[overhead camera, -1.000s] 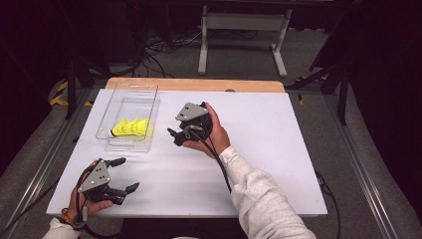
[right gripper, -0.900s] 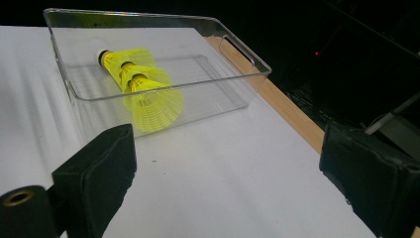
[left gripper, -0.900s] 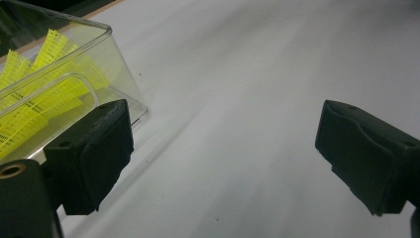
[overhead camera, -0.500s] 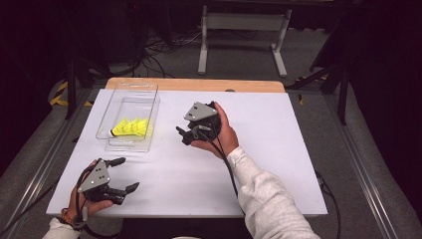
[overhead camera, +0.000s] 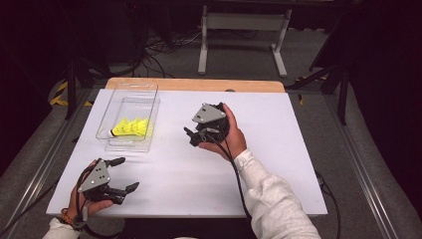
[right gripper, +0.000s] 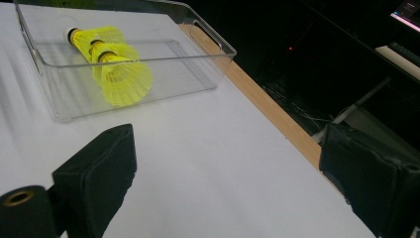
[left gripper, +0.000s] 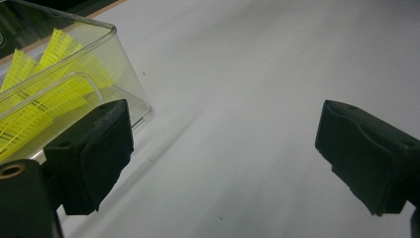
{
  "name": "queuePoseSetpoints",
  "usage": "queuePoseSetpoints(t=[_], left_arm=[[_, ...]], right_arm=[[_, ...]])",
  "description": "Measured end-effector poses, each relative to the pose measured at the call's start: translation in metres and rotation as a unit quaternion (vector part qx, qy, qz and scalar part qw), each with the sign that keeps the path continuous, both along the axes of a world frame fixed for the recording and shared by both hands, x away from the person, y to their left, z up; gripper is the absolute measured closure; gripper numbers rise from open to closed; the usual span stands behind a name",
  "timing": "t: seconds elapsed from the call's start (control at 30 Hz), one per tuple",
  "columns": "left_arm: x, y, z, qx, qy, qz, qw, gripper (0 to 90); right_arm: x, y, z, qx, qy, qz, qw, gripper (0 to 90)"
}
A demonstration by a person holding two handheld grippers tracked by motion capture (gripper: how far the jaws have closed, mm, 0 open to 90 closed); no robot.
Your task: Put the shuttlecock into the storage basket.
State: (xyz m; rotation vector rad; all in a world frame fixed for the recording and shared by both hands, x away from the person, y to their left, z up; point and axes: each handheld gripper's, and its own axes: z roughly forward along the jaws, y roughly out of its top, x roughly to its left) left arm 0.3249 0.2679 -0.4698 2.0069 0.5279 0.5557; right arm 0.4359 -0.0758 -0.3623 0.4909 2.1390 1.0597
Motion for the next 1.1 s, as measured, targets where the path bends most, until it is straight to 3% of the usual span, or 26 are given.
queuePoseSetpoints(t=[0.67,1.1], left_arm=[[0.0,0.0,0.0,-0.002,0.002,0.0,1.0,8.9],[0.0,0.0,0.0,-0.001,0.0,-0.001,1.0,8.9]], right_arm=[[-0.011,-0.031,-0.009,-0.013,-0.017,-0.031,0.9993,8.4],[-0.018,-0.049,-0.012,-0.013,-0.011,-0.041,0.999,7.7]])
